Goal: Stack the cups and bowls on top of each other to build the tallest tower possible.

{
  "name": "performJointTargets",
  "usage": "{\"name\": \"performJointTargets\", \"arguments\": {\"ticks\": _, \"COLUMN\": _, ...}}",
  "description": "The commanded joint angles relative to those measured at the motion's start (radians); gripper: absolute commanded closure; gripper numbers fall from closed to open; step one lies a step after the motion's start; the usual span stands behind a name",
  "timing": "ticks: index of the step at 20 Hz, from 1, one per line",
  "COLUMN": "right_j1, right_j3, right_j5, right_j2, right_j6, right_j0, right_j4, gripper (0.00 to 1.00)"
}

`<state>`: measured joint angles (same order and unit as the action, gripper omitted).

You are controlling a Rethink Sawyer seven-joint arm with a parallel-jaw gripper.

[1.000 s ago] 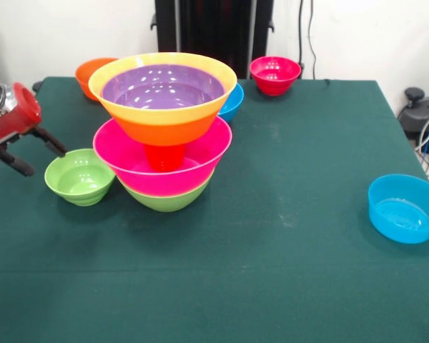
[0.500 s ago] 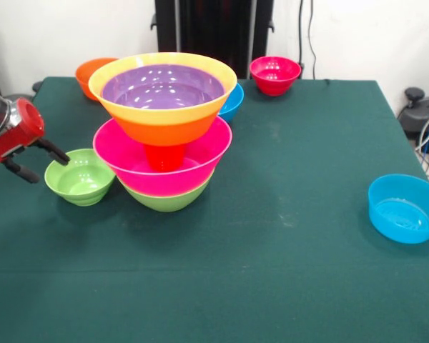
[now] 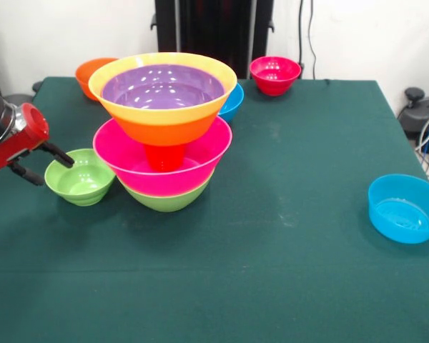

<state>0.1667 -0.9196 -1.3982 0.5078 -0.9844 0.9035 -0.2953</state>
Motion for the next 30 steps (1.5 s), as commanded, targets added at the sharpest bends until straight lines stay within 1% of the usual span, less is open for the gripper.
{"name": "performJointTargets", "arguments": {"ticks": 1, "right_j1": -0.011, "right_j3": 0.018, "right_j5": 0.084, "right_j2": 0.065, "right_j6": 0.271, "right_j0": -0.015, "right_j4": -0.068, "gripper": 0.00}}
{"name": "performJointTargets", "arguments": {"ticks": 8, "right_j1": -0.010, "right_j3": 0.014, "right_j5": 0.087, "right_j2": 0.070, "right_j6": 0.279, "right_j0": -0.013, "right_j4": -0.073, "gripper": 0.00}}
{"name": "performJointTargets", "arguments": {"ticks": 18, "right_j1": -0.044, "right_j3": 0.062, "right_j5": 0.084, "right_j2": 0.078, "right_j6": 0.318, "right_j0": -0.013, "right_j4": -0.096, "gripper": 0.00}}
{"name": "performJointTargets", "arguments": {"ticks": 24, "right_j1": -0.071, "right_j3": 0.106, "right_j5": 0.070, "right_j2": 0.082, "right_j6": 0.348, "right_j0": -0.011, "right_j4": -0.106, "gripper": 0.00}}
{"name": "performJointTargets", "arguments": {"ticks": 27, "right_j1": -0.092, "right_j3": 0.155, "right_j5": 0.048, "right_j2": 0.084, "right_j6": 0.356, "right_j0": -0.020, "right_j4": -0.114, "gripper": 0.00}}
{"name": "performJointTargets", "arguments": {"ticks": 30, "right_j1": -0.101, "right_j3": 0.177, "right_j5": 0.037, "right_j2": 0.087, "right_j6": 0.364, "right_j0": -0.021, "right_j4": -0.118, "gripper": 0.00}}
